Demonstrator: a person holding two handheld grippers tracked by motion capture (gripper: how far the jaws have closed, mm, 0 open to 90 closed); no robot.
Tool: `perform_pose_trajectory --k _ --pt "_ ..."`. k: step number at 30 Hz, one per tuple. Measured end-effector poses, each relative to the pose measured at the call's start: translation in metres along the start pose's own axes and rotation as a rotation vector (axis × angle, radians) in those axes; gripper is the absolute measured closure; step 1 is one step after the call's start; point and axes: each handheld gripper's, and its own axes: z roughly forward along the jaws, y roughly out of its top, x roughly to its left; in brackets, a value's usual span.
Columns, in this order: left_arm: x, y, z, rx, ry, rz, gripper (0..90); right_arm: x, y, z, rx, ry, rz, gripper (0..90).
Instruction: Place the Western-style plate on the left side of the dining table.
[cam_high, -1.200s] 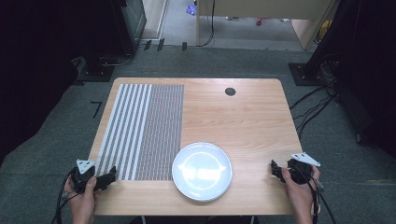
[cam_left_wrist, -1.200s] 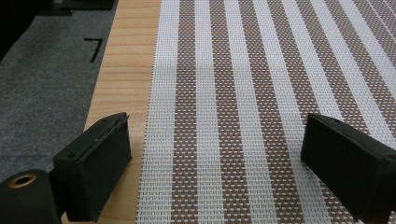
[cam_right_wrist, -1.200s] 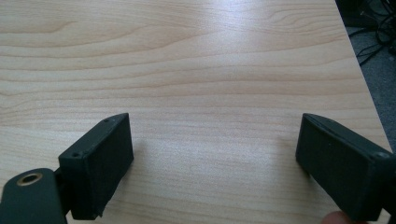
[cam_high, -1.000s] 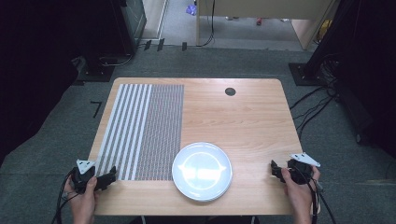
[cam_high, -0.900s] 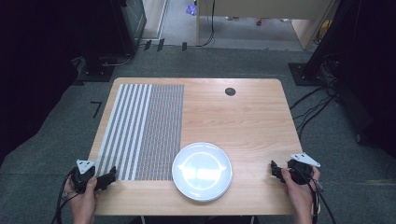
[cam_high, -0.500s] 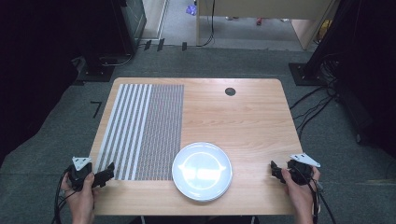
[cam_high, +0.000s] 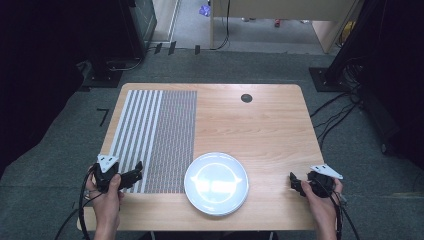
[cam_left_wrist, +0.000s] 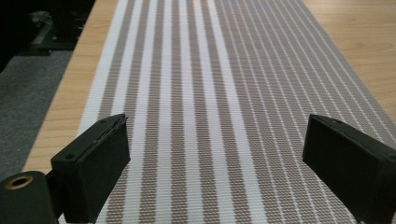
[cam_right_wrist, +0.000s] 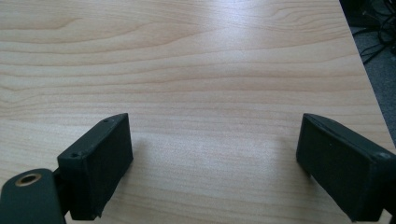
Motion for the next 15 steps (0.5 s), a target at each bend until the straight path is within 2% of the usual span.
perform_pose_trajectory --k 2,3,5,8,13,15 --pt "-0.002 -0.001 -0.001 -0.001 -0.012 0.001 7.6 -0.001 -0.001 -0.001 -0.002 0.006 -0.006 10.7" --pt "-0.005 -0.002 -0.001 0.003 -0.032 -0.001 7.6 -0.001 -0.001 -0.001 -0.003 0.006 -0.007 10.7" --pt "-0.005 -0.003 -0.001 0.004 -0.037 0.004 7.5 -0.001 -0.001 -0.001 -0.003 0.006 -0.007 10.7" --pt "-0.007 -0.005 -0.002 0.003 -0.051 -0.021 7.6 0.0 -0.001 -0.001 -0.002 0.004 -0.006 10.7" --pt "-0.017 -0.005 -0.001 0.01 -0.067 -0.01 7.6 0.004 0.0 0.0 -0.003 -0.037 0.041 11.0" --pt "-0.023 -0.006 -0.001 0.015 -0.078 -0.004 7.5 0.005 0.0 -0.001 -0.014 -0.05 0.068 14.2"
